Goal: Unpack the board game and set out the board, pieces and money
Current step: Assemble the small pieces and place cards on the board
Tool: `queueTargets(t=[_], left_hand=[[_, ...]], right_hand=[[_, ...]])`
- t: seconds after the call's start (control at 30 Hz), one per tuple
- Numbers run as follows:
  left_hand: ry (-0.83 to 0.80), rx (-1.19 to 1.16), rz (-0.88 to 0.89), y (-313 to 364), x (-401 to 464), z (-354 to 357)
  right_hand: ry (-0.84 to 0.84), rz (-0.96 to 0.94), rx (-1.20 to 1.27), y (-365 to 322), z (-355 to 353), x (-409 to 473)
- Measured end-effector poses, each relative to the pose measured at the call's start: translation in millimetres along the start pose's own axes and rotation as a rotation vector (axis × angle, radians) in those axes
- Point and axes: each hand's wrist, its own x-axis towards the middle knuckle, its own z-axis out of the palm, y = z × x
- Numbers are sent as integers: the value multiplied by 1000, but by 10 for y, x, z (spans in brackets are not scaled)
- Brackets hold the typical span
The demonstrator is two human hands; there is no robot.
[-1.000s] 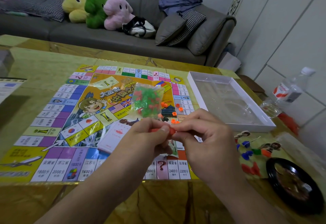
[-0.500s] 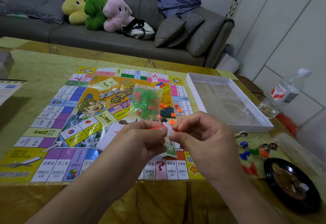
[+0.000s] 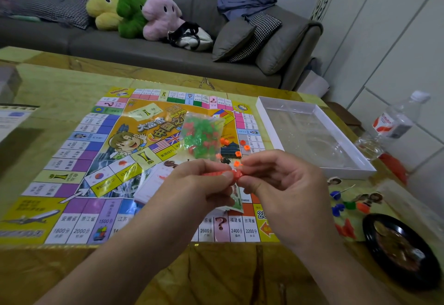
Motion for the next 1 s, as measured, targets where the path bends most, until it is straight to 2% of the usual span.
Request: queueTargets(t=[0.27, 0.4, 0.57, 0.7, 0.8, 0.87, 1.0], left_hand=[[-103, -39, -44, 18, -45, 31], [-56, -51, -44, -38, -26, 56], [-77, -168, -32, -147, -31, 294], [-113, -288, -163, -307, -170, 552], [-235, -187, -303, -395, -297, 653], [-202, -15, -338, -411, -316, 641], [-28, 262, -253, -369, -255, 525]], right_hand=[[9, -57, -43, 13, -28, -1], [-6, -49, -62, 41, -10, -34], [60, 120, 121, 53, -125, -69], [78, 188, 94, 50, -338, -242], [70, 271, 76, 18, -615, -322], [40, 330, -81, 44, -845, -321], [-117, 350, -623, 222, -1067, -368]])
